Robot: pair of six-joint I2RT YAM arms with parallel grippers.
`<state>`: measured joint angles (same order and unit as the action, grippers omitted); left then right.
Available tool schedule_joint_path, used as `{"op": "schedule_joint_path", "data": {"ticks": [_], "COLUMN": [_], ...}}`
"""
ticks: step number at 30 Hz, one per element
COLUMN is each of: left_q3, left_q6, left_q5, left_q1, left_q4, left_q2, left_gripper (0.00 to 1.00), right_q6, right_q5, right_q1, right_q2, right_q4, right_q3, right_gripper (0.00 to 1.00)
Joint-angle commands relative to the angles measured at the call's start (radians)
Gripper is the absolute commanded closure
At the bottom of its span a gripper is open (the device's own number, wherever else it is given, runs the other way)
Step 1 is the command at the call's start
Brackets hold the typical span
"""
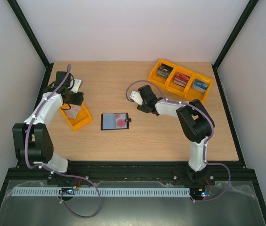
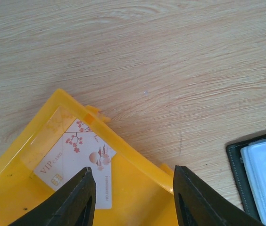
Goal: Take the credit cards out of the card holder
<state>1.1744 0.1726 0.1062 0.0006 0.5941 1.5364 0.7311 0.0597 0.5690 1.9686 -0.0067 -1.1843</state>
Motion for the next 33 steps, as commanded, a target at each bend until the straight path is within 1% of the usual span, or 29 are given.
{"op": "schedule_joint_path", "data": {"ticks": [1,2,4,6,7,10,11,12,14,16,18,20,21,23,28,30,33], "left_q3": [0.000,-0.003,-0.013,-0.033,-0.043,-0.096,-0.123,-0.153,-0.219,-0.277,-0.319,-0.342,-0.344,-0.343,-0.305,-0.284,-0.254], "left_q6": [-0.008,-0.012,-0.022,-0.045,-0.061,-0.141,-0.178,-0.226,-0.314,-0.364,-0.395,-0.416,-0.424,-0.438,-0.439,-0.424,-0.399], "left_q5": [0.074,0.088,0.117,0.165,0.198,0.341,0.391,0.429,0.455,0.452,0.398,0.381,0.396,0.428,0.421,0.422,0.377], "left_q1": [-0.005,-0.012,-0.030,-0.054,-0.067,-0.102,-0.107,-0.108,-0.111,-0.122,-0.140,-0.145,-0.147,-0.160,-0.172,-0.173,-0.173], "left_q4": [0.035,0.036,0.034,0.029,0.024,-0.011,-0.035,-0.064,-0.123,-0.168,-0.201,-0.220,-0.225,-0.232,-0.197,-0.178,-0.134], "left_q2": [-0.047,-0.052,-0.062,-0.071,-0.076,-0.088,-0.093,-0.096,-0.099,-0.088,-0.066,-0.045,-0.030,0.001,0.046,0.063,0.105], "left_gripper": [0.51,0.50,0.48,0.44,0.41,0.33,0.30,0.27,0.23,0.22,0.22,0.21,0.21,0.21,0.21,0.19,0.16], "right_q6": [-0.070,-0.101,-0.219,-0.422,-0.552,-0.914,-1.031,-1.096,-1.189,-1.248,-1.278,-1.282,-1.283,-1.303,-1.316,-1.314,-1.309], "right_q5": [-0.031,-0.053,-0.112,-0.187,-0.222,-0.308,-0.312,-0.294,-0.239,-0.221,-0.210,-0.187,-0.175,-0.178,-0.177,-0.193,-0.195], "right_q1": [0.006,0.008,0.011,0.012,0.012,0.025,0.038,0.059,0.101,0.133,0.160,0.188,0.198,0.206,0.228,0.230,0.230], "right_q2": [-0.081,-0.105,-0.148,-0.179,-0.193,-0.213,-0.213,-0.209,-0.186,-0.153,-0.117,-0.087,-0.081,-0.081,-0.087,-0.086,-0.078], "right_q4": [-0.046,-0.042,-0.023,-0.016,-0.008,0.021,0.021,0.008,-0.039,-0.081,-0.124,-0.159,-0.170,-0.166,-0.141,-0.118,-0.089], "right_q3": [-0.020,-0.027,-0.044,-0.067,-0.067,-0.032,-0.018,-0.009,-0.004,-0.005,-0.012,-0.017,-0.014,0.022,0.086,0.107,0.132], "right_gripper": [0.33,0.30,0.28,0.26,0.26,0.26,0.26,0.25,0.24,0.27,0.30,0.32,0.33,0.36,0.40,0.42,0.46]}}
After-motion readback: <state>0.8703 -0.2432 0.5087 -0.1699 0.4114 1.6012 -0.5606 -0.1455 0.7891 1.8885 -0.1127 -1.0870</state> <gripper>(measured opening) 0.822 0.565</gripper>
